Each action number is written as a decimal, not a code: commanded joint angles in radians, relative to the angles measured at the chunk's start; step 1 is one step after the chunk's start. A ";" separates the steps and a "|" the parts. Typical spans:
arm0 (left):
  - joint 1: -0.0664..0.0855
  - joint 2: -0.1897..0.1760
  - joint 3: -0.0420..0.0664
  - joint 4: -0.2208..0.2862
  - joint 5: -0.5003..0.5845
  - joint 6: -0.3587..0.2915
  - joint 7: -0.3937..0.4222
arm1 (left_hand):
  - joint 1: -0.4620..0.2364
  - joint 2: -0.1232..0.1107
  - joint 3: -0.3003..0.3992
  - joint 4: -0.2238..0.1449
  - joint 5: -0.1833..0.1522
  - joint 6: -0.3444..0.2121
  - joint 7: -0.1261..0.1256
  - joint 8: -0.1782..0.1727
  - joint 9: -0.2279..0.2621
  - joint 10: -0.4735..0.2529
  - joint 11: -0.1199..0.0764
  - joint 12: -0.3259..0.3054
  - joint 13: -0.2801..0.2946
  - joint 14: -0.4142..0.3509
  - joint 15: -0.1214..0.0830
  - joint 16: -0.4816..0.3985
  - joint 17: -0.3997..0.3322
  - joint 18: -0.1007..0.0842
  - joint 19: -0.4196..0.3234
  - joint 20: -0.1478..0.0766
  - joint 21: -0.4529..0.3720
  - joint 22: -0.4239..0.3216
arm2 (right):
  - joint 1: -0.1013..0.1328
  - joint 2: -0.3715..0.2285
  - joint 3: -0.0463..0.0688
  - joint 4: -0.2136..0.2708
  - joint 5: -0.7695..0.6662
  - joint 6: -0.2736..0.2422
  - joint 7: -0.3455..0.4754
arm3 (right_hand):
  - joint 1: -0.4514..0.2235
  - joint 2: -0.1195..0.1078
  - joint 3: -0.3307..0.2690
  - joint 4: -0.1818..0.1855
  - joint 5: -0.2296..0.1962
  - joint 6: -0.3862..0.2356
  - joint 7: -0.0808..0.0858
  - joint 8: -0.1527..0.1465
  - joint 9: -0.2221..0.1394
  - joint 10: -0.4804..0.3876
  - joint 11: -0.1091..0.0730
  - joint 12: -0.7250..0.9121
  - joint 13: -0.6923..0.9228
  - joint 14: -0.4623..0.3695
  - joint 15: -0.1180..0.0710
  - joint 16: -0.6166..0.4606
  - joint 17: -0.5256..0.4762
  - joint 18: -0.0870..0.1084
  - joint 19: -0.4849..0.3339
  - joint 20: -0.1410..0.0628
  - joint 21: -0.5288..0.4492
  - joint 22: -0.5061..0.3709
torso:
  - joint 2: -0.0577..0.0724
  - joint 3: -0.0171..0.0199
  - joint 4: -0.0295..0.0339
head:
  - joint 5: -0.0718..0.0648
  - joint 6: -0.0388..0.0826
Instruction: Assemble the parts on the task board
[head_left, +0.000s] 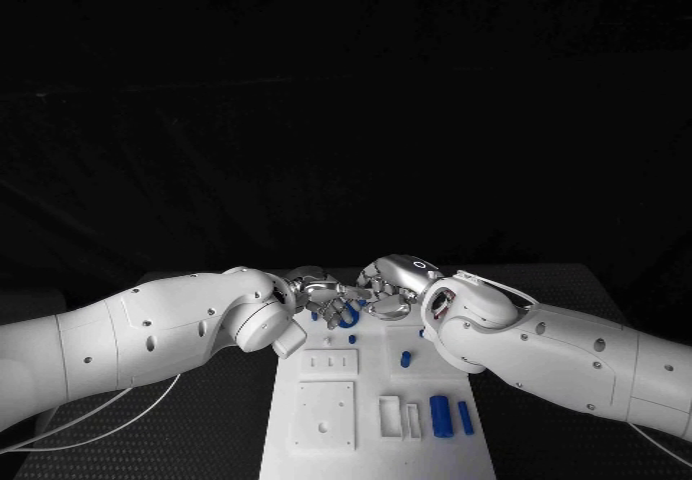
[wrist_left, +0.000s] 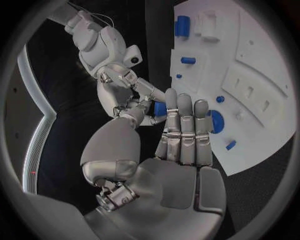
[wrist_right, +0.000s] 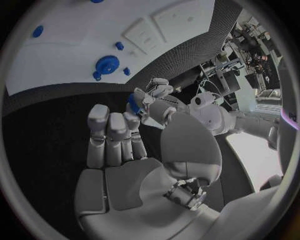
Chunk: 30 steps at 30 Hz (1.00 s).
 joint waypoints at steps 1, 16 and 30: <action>0.001 0.002 0.001 0.002 0.008 0.019 0.006 | 0.004 0.018 -0.007 -0.006 -0.003 0.003 -0.005 -0.007 0.002 -0.011 0.000 0.006 0.005 -0.010 0.001 0.005 -0.002 0.018 -0.009 -0.039 0.006 0.020 | -0.003 0.005 0.000 0.006 -0.008 0.016 0.002 | -0.007 0.000 0.005 -0.001 0.007 0.062 0.030 0.009 0.021 0.007 0.003 0.002 -0.001 0.006 -0.004 -0.001 -0.001 0.035 0.007 -0.001 0.000 0.008 | 0.001 0.0005 -0.0004 | 0.001 -0.001; 0.001 0.008 0.001 -0.001 0.008 0.028 0.006 | 0.031 0.054 -0.018 -0.036 -0.002 0.008 -0.005 -0.009 0.001 -0.019 -0.001 0.012 0.021 -0.013 0.001 0.013 -0.010 0.017 -0.015 -0.039 0.014 0.018 | -0.005 0.012 0.000 0.001 -0.003 0.026 0.001 | -0.009 0.000 0.006 -0.002 0.009 0.062 0.030 0.008 0.021 0.007 0.003 0.002 -0.001 0.006 -0.004 -0.002 -0.001 0.035 0.007 -0.001 -0.001 0.008 | 0.001 0.0011 -0.0008 | 0.001 -0.001; 0.001 0.001 0.001 -0.001 0.008 0.043 0.006 | 0.072 0.129 0.005 -0.139 0.038 0.062 -0.017 0.006 0.007 -0.025 -0.010 0.017 0.042 -0.017 0.001 0.029 -0.031 0.011 -0.022 -0.038 0.025 0.014 | -0.008 0.015 0.000 -0.015 -0.003 0.032 0.001 | -0.010 0.001 0.006 -0.002 0.010 0.063 0.030 0.008 0.021 0.007 0.003 0.002 -0.001 0.006 -0.004 -0.002 -0.001 0.035 0.008 -0.001 -0.001 0.008 | 0.002 0.0017 -0.0003 | -0.003 -0.002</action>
